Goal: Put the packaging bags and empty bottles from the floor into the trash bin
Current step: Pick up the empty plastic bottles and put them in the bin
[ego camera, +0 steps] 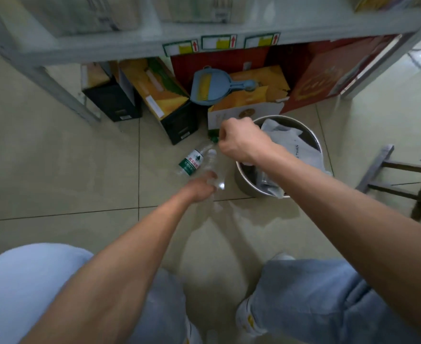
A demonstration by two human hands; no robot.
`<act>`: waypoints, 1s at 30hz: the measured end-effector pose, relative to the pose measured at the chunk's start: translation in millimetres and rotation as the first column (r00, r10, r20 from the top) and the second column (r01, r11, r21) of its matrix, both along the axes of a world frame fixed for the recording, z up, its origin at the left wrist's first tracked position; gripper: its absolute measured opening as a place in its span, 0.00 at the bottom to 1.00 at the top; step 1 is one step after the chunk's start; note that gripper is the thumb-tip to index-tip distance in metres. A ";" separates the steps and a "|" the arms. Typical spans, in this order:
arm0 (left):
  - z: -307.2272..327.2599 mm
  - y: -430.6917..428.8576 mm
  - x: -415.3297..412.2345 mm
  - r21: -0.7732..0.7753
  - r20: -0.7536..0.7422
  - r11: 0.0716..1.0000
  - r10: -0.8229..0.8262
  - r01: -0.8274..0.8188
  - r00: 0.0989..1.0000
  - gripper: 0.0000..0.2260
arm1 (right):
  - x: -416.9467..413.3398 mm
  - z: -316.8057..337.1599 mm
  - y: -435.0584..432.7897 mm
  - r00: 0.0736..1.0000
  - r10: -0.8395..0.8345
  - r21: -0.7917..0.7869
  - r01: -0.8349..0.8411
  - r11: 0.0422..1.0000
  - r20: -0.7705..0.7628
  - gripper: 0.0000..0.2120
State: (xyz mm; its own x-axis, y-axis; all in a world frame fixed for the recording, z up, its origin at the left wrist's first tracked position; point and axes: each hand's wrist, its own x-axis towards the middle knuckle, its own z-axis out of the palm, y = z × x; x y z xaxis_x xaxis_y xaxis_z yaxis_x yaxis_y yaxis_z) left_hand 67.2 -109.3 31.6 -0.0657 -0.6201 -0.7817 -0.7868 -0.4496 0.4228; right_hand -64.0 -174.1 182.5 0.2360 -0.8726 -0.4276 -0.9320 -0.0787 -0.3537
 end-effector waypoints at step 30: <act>-61.3 -4.3 34.3 -0.230 0.309 0.967 -0.030 0.106 0.951 0.18 | -13.0 -30.1 -10.4 0.986 -0.045 0.193 0.013 0.981 0.160 0.26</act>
